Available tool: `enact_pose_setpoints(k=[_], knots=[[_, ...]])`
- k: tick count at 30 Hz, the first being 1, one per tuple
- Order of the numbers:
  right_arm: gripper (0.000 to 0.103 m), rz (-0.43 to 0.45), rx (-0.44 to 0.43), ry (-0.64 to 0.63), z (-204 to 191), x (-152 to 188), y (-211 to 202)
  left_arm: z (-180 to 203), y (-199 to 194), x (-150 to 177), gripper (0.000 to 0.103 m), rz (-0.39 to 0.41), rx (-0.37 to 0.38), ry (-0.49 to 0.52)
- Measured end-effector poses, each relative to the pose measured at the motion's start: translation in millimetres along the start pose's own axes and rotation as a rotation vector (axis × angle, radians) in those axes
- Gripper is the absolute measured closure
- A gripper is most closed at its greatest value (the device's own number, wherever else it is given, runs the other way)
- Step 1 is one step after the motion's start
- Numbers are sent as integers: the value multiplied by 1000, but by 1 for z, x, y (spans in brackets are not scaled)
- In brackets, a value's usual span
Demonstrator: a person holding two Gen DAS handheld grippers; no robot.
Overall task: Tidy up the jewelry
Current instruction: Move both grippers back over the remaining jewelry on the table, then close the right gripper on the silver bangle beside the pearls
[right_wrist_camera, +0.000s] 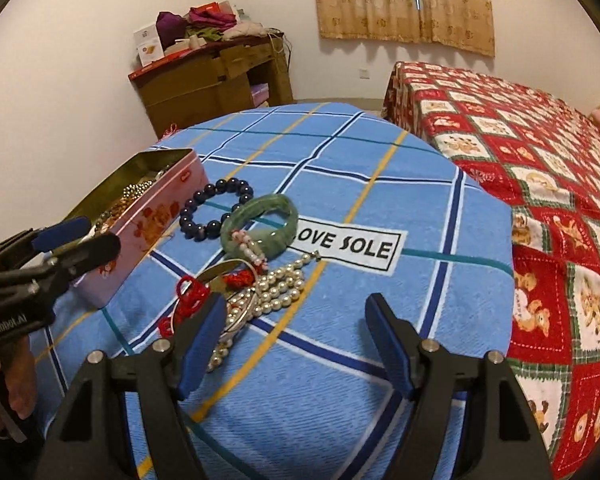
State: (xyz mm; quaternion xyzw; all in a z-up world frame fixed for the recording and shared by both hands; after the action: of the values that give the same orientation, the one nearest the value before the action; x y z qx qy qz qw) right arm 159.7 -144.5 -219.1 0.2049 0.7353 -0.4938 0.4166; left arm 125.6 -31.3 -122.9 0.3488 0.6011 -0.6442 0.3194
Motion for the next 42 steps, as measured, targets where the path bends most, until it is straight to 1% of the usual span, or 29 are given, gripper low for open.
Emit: enact_pose_setpoints(k=[2, 4, 6, 12, 15, 17, 18, 20, 21, 22, 23, 24, 25, 27, 29, 31, 34, 38, 40, 41, 42], knots=[[39, -5, -16, 0, -4, 1, 0, 2, 1, 2, 38, -6, 8, 0], [40, -5, -21, -16, -10, 1, 1, 3, 1, 3, 40, -8, 11, -4], [44, -5, -15, -26, -12, 1, 1, 7, 0, 3, 42, -7, 29, -9], [44, 6, 27, 16, 4, 1, -1, 39, 3, 4, 43, -12, 91, 44], [44, 12, 36, 29, 9, 3, -5, 49, 12, 9, 48, -34, 112, 52], [44, 16, 37, 36, 11, 5, -7, 53, 20, 13, 57, -63, 125, 48], [44, 17, 37, 40, 11, 5, -8, 56, 23, 15, 59, -80, 143, 40], [44, 17, 35, 53, 12, 6, -7, 60, 25, 15, 62, -89, 161, 37], [44, 16, 32, 61, 13, 7, -7, 65, 25, 15, 66, -93, 172, 47], [44, 15, 29, 66, 13, 7, -6, 70, 26, 17, 78, -101, 192, 58], [44, 16, 27, 68, 13, 7, -6, 73, 27, 19, 94, -111, 206, 64], [44, 17, 26, 68, 12, 7, -7, 76, 28, 21, 101, -125, 225, 68], [44, 18, 24, 67, 11, 7, -7, 78, 28, 21, 103, -128, 237, 67], [44, 23, 23, 64, 10, 6, -9, 76, 23, 17, 103, -102, 240, 63], [44, 27, 21, 64, 9, 5, -10, 72, 13, 9, 103, -57, 239, 56], [44, 30, 19, 64, 8, 4, -11, 62, 1, -5, 103, -9, 241, 27], [44, 24, 10, 60, 3, 4, -10, 45, -13, -23, 103, 44, 219, -3], [44, -2, -30, 37, -14, 6, -4, 24, -22, -37, 103, 86, 191, -39], [35, -14, -45, 28, -22, 6, -1, 16, -23, -40, 103, 92, 177, -52], [24, -20, -47, 22, -26, 6, 0, 13, -22, -40, 103, 92, 172, -57], [18, -24, -46, 12, -29, 6, 2, 11, -21, -39, 103, 90, 170, -62]])
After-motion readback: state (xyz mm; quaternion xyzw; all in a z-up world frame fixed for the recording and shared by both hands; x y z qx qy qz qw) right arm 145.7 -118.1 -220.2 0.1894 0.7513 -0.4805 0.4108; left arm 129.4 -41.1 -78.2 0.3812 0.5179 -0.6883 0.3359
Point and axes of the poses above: each gripper's, at about its wrist camera, not at the fingertips, and y roughly the way its jaws point, z to its right, x to its underside, the point moved 10 cm from there along y, roughly the way its jaws point, and after that the axes turned 7 degrees about z, right-handed, at the moved point
